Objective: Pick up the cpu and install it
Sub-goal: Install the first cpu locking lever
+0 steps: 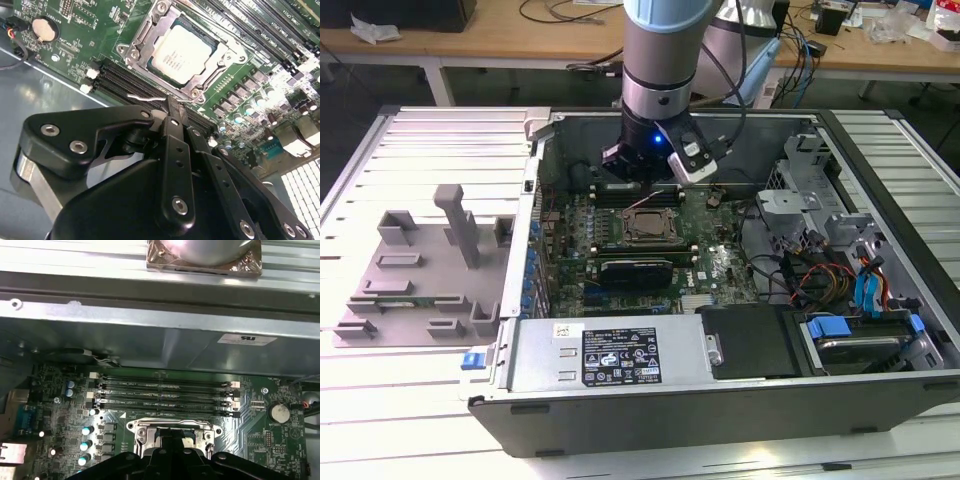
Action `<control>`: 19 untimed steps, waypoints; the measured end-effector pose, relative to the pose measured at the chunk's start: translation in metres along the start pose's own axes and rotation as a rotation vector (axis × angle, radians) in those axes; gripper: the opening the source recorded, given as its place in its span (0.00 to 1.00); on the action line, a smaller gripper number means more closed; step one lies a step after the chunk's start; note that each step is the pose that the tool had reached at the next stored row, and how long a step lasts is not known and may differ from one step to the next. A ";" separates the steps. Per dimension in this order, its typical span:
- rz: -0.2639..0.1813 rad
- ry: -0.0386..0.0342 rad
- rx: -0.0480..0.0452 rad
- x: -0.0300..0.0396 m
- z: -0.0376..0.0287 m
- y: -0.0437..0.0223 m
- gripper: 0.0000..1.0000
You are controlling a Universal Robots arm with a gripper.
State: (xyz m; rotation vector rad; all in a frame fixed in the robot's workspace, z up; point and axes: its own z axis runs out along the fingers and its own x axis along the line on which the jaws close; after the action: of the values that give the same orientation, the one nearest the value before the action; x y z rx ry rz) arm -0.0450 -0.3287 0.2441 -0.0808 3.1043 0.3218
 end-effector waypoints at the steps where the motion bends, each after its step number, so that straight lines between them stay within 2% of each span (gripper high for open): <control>1: 0.005 -0.0011 0.0001 0.0001 0.0010 -0.0002 0.11; 2: 0.034 -0.0071 0.0009 0.0001 0.0039 -0.0007 0.11; 8: 0.059 -0.0125 0.0012 0.0001 0.0139 0.0021 0.11; 11: 0.100 -0.0207 0.0024 0.0001 0.0198 0.0023 0.11; 19: 0.103 -0.0214 0.0023 -0.0005 0.0261 0.0158 0.11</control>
State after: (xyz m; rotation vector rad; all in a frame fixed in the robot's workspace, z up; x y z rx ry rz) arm -0.0450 -0.3079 0.2218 0.0817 3.0938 0.3192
